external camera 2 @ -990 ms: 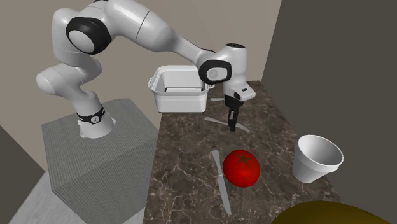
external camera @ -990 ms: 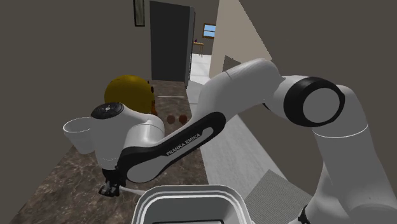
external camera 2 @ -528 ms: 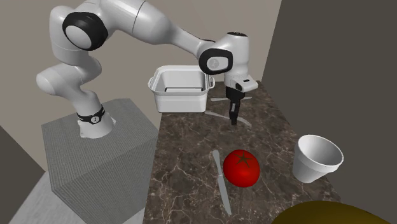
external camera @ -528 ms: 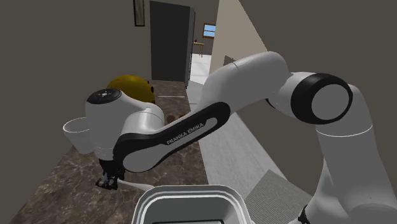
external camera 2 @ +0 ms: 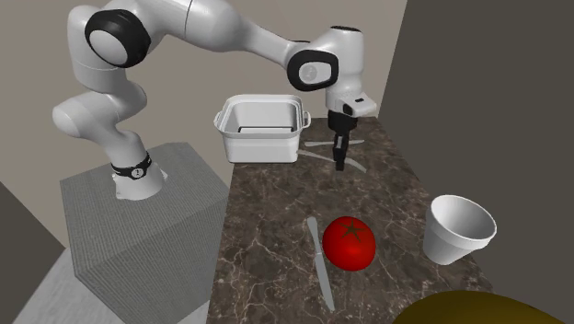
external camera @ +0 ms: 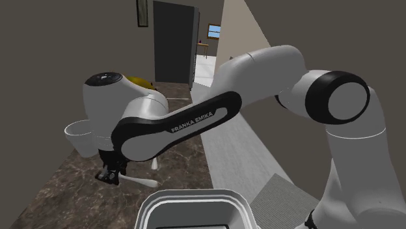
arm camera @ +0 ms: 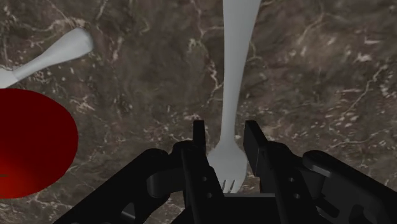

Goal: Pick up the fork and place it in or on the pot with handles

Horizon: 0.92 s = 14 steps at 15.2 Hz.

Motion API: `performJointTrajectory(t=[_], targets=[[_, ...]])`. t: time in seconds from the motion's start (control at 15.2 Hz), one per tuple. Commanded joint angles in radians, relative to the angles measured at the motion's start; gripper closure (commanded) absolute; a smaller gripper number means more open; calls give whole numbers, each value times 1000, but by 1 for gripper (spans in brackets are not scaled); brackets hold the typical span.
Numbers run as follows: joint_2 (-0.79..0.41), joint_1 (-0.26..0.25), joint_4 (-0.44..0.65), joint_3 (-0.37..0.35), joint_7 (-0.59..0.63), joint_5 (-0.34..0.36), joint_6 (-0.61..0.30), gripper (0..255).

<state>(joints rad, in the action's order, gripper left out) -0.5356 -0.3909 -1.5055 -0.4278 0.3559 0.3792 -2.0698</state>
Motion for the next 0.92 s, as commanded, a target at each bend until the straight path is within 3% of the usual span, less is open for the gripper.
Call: performJointTrajectory(t=[0.0, 0.86], targets=[[11, 2, 12, -4, -7, -7, 21, 255], [45, -5, 135, -18, -42, -35, 173, 255]])
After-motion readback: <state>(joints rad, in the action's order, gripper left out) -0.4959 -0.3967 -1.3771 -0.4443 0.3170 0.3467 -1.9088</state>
